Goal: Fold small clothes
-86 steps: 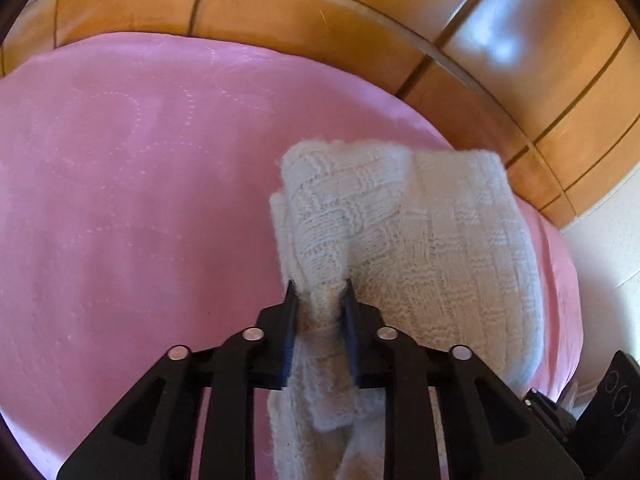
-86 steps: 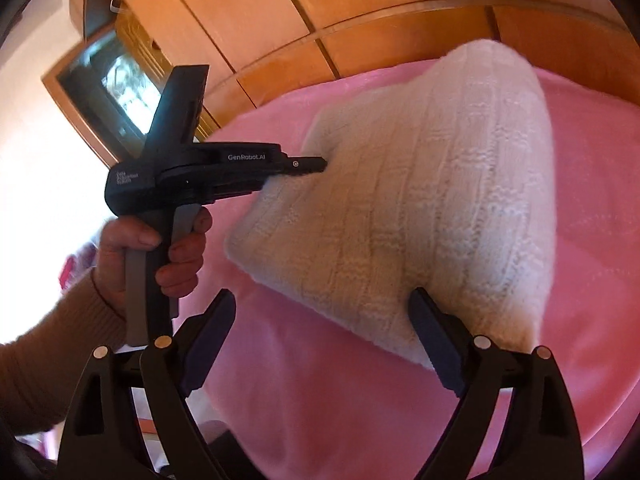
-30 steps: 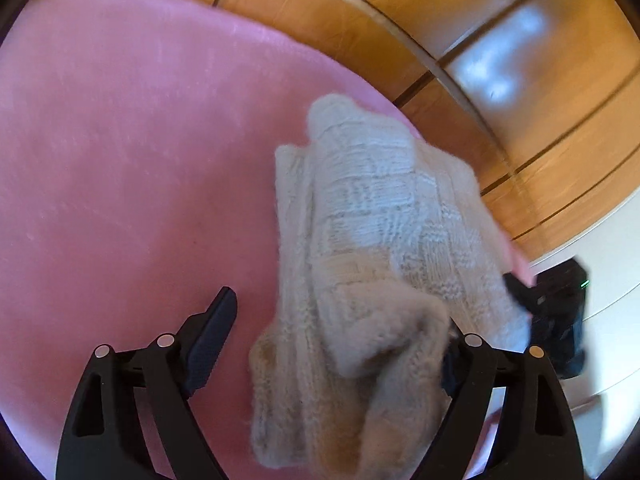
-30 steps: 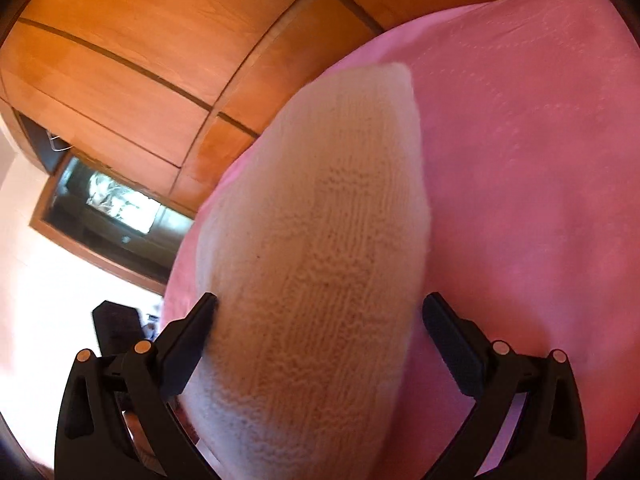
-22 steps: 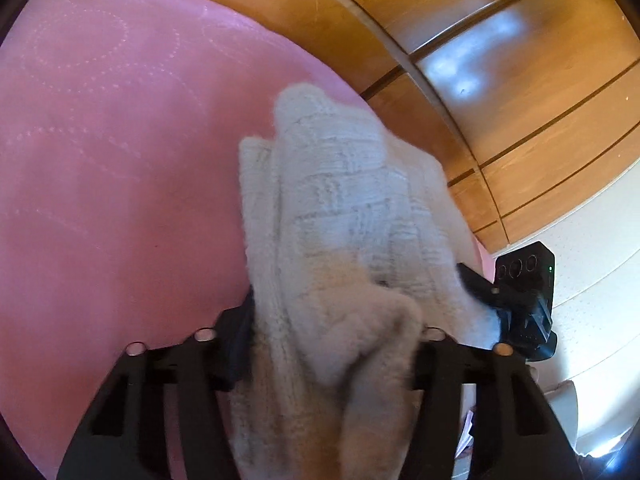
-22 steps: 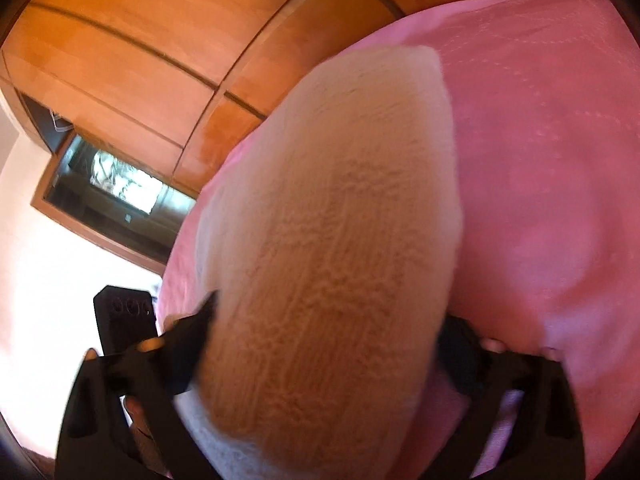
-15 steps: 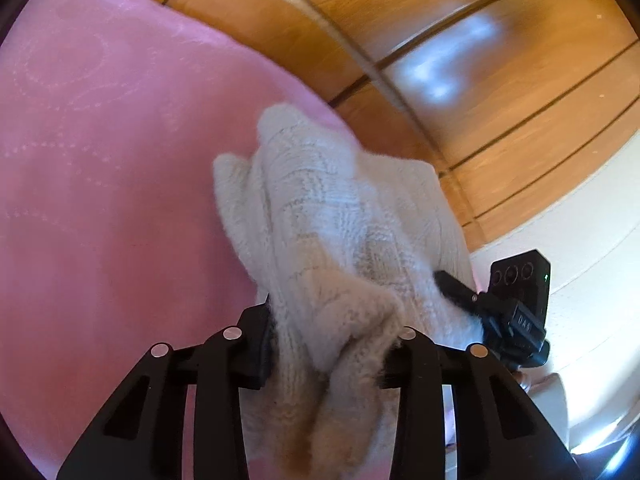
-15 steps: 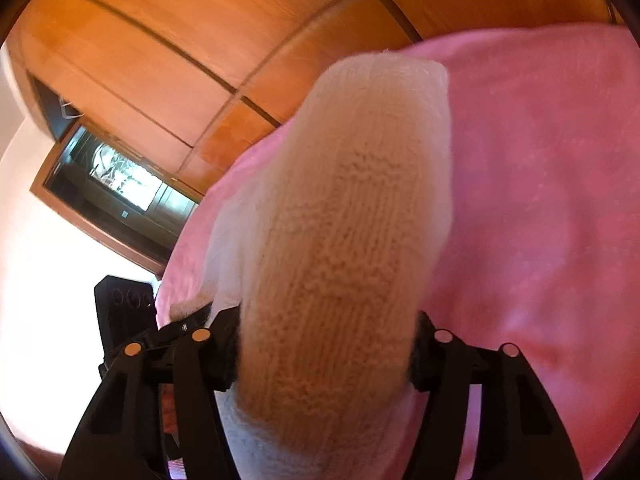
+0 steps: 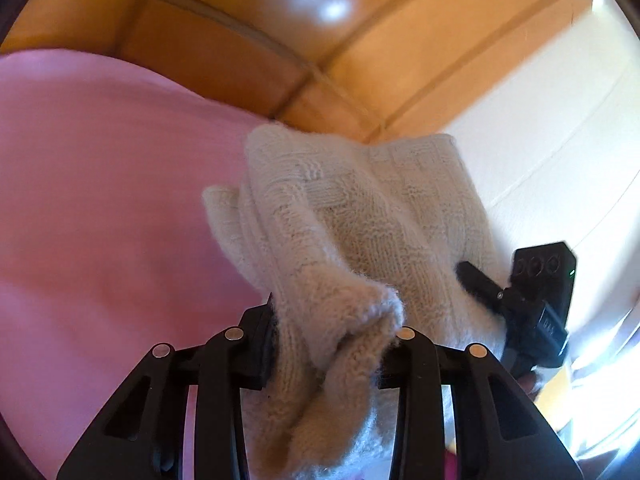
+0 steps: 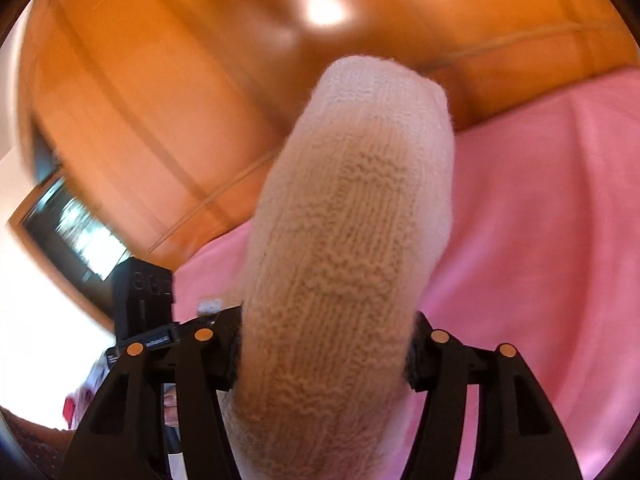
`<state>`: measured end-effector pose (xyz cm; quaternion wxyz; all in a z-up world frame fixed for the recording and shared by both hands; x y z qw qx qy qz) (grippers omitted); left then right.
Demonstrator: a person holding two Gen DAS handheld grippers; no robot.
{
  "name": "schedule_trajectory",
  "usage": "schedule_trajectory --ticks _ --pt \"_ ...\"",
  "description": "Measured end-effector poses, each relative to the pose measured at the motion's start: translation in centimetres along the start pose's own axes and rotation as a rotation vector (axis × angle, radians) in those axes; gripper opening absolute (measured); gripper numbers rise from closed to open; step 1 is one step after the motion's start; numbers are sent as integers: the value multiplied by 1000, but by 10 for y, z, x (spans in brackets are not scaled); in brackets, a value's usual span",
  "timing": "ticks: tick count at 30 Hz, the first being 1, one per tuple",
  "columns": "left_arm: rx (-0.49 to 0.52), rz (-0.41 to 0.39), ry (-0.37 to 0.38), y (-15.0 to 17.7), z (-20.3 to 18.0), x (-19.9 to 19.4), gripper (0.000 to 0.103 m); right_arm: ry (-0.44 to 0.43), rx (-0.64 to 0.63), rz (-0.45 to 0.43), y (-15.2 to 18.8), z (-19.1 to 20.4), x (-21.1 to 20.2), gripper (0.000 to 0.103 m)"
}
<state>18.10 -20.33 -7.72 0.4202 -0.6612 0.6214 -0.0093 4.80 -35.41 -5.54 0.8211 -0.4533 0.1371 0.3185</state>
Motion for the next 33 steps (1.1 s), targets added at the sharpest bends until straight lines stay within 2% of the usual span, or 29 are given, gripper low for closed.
schedule_trajectory --ticks 1,2,3,4,6,7,10,11,13,17,19,21,22,23,24,30,32,33 --pt "51 33 -49 0 -6 20 34 77 38 5 5 -29 -2 67" --pt "109 96 -150 6 -8 47 34 123 62 18 11 -47 -1 70" --pt "145 163 -218 15 -7 70 34 187 112 49 23 -71 2 72" --pt "189 174 -249 21 -10 83 37 219 159 76 38 -90 6 75" --pt "227 149 -285 21 -12 89 43 170 208 25 50 -98 0 84" --pt "233 145 -301 21 -13 89 45 166 226 11 55 -99 -5 92" --pt "230 127 -360 23 -15 78 55 200 202 -13 57 -94 -16 94" --pt "221 113 -375 22 -18 72 60 251 167 -42 52 -90 -26 94" --pt "197 71 -384 33 -24 53 60 319 90 -108 40 -73 -43 90" --pt "213 21 -430 34 -18 36 60 354 -55 -171 28 -28 -58 76" --pt "250 35 -484 42 -12 38 60 377 -113 -151 30 -6 -39 74" --pt "259 50 -511 49 -8 37 62 400 -116 -73 41 -6 -12 73" --pt "268 49 -524 51 -6 38 64 431 -121 -26 53 -10 2 73" --pt "278 41 -545 54 -4 38 69 513 -166 2 62 -20 18 74" --pt "271 37 -546 53 -3 38 70 564 -202 -11 68 -22 25 74" --pt "217 -3 -539 50 -7 17 73 611 -224 -31 70 -14 22 80" --pt "210 -25 -544 51 -11 8 73 621 -214 -29 72 -12 20 90" --pt "214 -39 -553 52 -13 4 73 626 -208 -26 71 -12 23 92"
Point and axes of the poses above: each gripper's, at about its wrist camera, not at the fingertips, and x roughly the way its jaws point, z to its left, y to its underside, the point moved 7 cm from there along x, roughly the way its jaws point, and after that the axes turned 1 degree about y, right-handed, at the moved point
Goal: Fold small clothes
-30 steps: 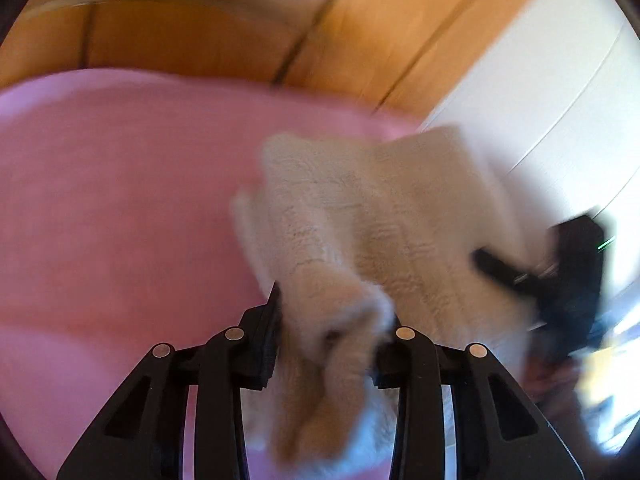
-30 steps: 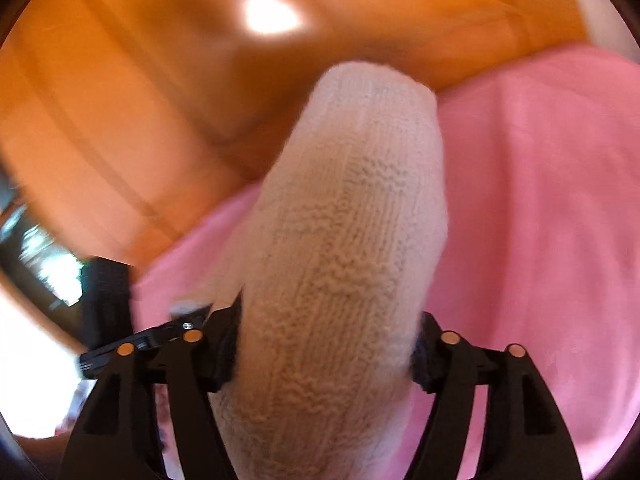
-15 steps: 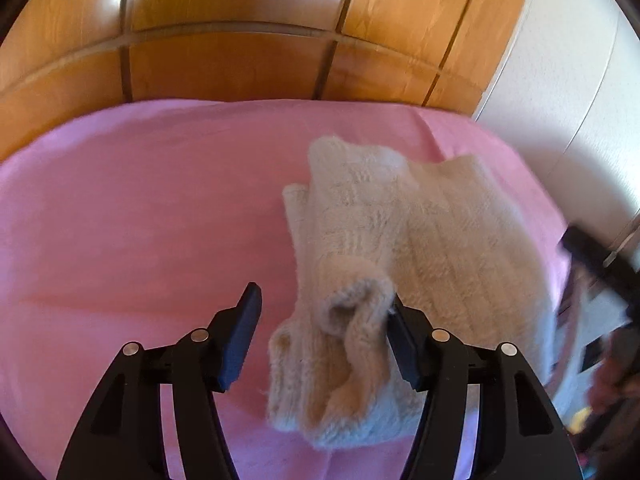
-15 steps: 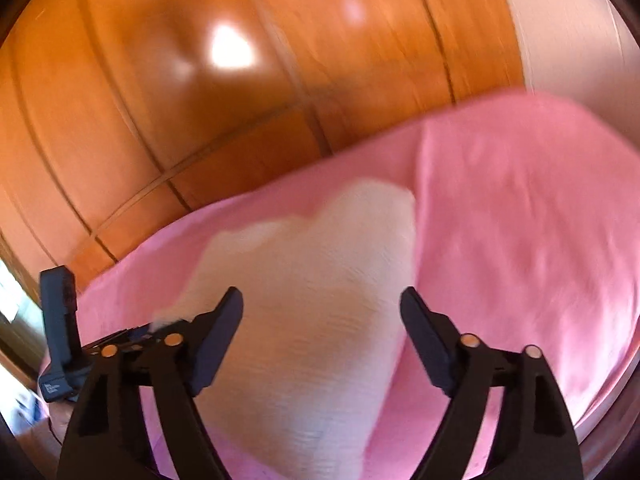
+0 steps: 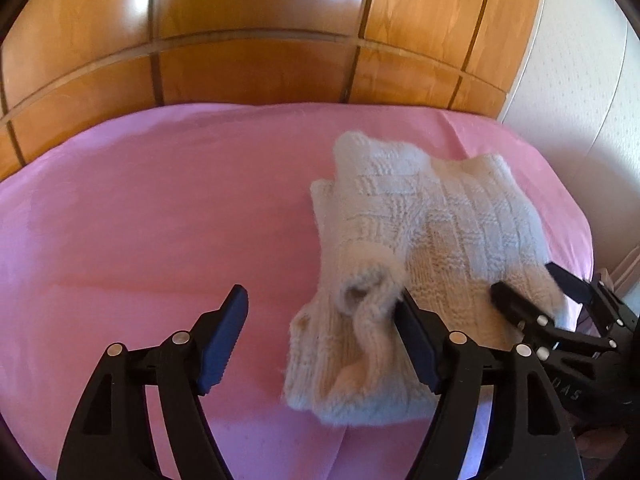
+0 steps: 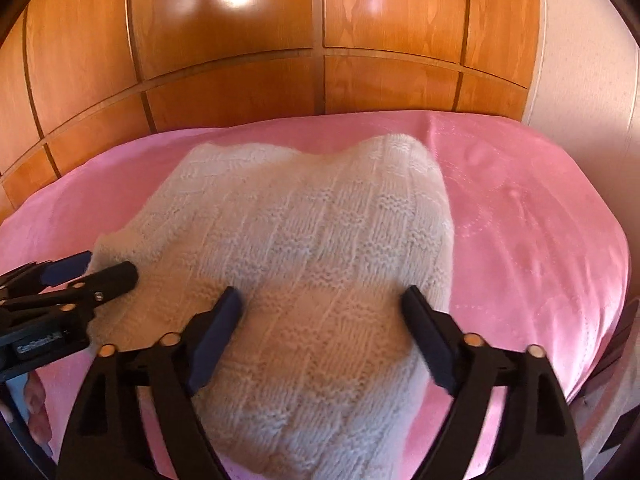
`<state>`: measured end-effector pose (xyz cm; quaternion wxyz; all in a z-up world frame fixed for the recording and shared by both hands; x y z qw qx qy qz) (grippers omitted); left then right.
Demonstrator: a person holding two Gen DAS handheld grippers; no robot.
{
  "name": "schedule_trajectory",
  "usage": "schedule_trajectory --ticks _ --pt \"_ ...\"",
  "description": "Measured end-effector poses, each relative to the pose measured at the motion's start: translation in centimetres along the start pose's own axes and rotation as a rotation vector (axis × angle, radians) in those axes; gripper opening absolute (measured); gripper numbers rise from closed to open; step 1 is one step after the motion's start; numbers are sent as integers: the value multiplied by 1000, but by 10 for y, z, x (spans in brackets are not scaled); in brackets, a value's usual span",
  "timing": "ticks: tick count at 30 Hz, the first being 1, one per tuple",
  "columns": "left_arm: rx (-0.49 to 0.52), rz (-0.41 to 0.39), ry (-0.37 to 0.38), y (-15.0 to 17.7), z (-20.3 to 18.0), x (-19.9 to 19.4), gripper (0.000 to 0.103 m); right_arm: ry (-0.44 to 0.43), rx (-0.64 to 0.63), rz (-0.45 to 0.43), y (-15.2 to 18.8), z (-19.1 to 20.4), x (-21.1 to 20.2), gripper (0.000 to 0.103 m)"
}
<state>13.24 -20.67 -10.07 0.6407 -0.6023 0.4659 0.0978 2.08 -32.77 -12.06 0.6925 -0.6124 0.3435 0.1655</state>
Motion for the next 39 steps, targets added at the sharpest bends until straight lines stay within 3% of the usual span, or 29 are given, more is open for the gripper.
schedule_trajectory --ticks 4,12,19,26,39 --pt "13 -41 -30 4 2 -17 78 35 7 4 5 5 -11 100" --pt "-17 -135 -64 3 9 -56 91 103 86 -12 16 6 -39 100" --pt "-33 -172 -89 7 13 -76 93 170 159 -107 14 6 -74 101" --pt "-29 -188 -105 12 11 -85 99 186 162 -109 19 10 -83 101" --pt "-1 -211 -129 13 3 -93 99 203 176 -126 20 5 -87 101"
Point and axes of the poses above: each gripper's, at about its wrist camera, not at the fingertips, and x roughly the way its jaws point, z to its left, y to its underside, the point moved 7 cm from there along x, roughly the way its jaws point, and after that the axes turned 1 degree about y, right-handed, at the moved point
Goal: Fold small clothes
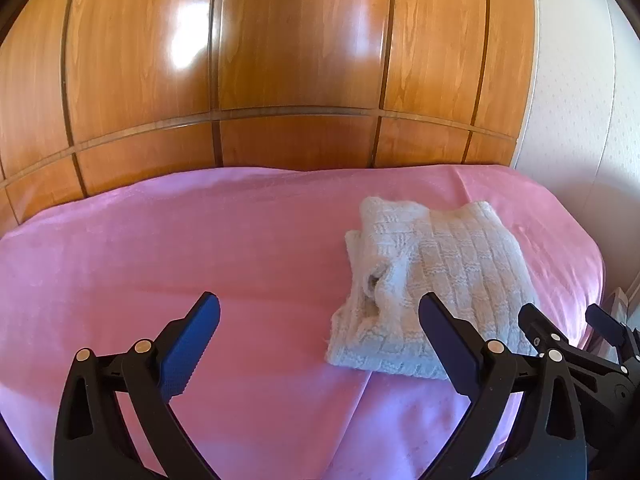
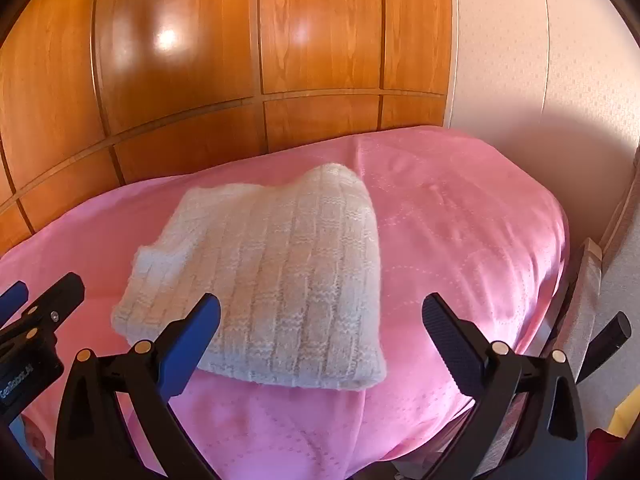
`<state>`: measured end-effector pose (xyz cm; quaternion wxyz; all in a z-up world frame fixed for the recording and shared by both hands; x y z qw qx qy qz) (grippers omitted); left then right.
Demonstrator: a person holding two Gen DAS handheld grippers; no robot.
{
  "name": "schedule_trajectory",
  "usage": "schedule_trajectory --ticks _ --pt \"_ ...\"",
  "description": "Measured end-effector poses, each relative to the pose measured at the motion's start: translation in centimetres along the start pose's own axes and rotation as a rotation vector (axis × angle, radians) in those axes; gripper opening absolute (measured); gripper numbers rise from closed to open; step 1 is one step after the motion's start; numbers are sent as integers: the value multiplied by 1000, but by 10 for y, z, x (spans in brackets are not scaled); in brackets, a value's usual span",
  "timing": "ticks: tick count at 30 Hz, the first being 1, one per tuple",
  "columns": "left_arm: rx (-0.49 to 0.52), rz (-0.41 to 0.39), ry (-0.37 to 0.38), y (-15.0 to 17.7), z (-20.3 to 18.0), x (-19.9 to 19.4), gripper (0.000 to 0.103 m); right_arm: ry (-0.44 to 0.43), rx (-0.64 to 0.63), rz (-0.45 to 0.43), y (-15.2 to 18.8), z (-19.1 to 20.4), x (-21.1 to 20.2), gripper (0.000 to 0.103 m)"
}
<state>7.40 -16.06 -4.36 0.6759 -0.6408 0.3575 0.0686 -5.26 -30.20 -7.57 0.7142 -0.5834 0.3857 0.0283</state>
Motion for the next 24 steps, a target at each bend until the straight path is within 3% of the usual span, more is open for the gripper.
schedule_trajectory --ticks 24 --pt "0 -11 2 0 -8 -5 99 -10 -6 3 4 3 -2 101"
Point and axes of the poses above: each gripper's, at about its wrist camera, not at the fingertips, and x roughly the way its jaws point, z to its left, y to its underside, the point moved 7 cm from there along x, roughly the way its jaws point, and after that the axes turned 1 degree about y, right-handed, at the moved point
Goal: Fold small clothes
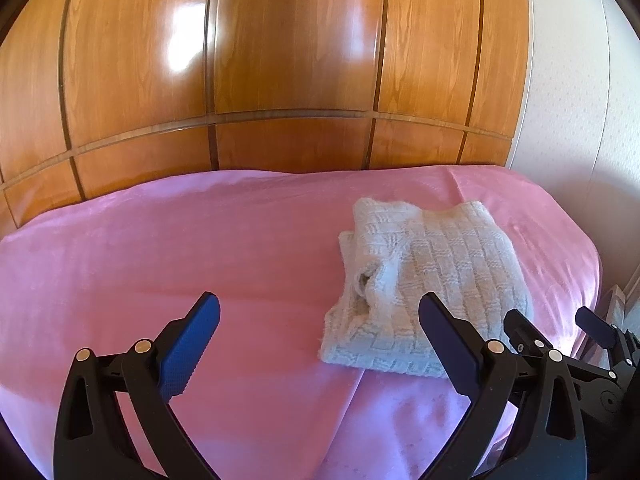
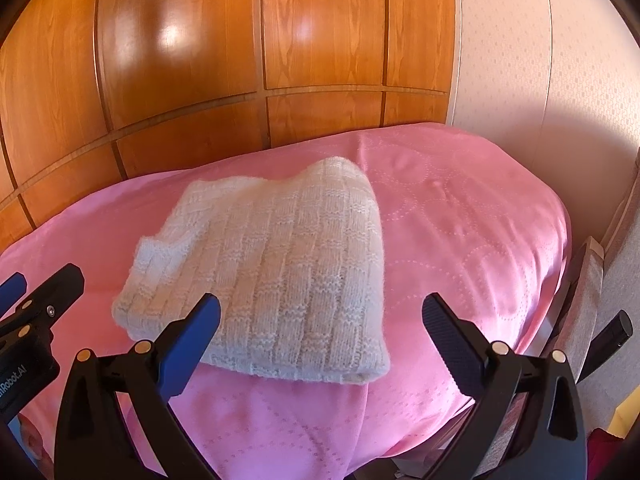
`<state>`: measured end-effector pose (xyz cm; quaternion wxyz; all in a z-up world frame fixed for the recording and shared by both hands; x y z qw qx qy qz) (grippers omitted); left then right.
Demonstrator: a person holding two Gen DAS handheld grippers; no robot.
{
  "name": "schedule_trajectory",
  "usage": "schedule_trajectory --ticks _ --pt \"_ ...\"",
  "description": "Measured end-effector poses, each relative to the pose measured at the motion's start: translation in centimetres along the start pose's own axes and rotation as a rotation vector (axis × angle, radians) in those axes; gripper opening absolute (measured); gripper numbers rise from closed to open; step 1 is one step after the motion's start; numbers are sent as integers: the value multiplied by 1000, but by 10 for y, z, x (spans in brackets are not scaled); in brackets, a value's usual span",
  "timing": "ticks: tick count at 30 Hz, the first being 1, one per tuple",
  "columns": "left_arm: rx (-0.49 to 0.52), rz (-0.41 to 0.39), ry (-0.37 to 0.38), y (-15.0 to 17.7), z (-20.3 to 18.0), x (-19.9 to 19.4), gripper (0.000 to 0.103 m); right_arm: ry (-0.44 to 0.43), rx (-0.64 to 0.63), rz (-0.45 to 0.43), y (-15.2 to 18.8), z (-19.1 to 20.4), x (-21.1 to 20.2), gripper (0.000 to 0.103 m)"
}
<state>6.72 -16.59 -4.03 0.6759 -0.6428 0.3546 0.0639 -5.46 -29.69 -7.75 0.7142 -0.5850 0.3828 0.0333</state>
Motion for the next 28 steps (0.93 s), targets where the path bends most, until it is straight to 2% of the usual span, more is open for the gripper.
schedule_trajectory --ticks 19,25,28 --pt "10 -16 -38 1 5 1 99 -23 -5 22 3 2 5 101" --pt "-57 52 -41 8 14 12 99 -96 24 -7 -10 -2 2 101" --pt "-67 67 -64 12 22 17 99 -101 73 -23 -26 -20 7 101"
Point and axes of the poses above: each gripper's, at about its wrist camera, not at the fingertips, and x roughly the way its jaws point, z to its left, y to its underside, the point moved 7 cm from there along x, roughly the way its jaws point, and after that the axes turned 1 degree about y, right-handed, at the moved point
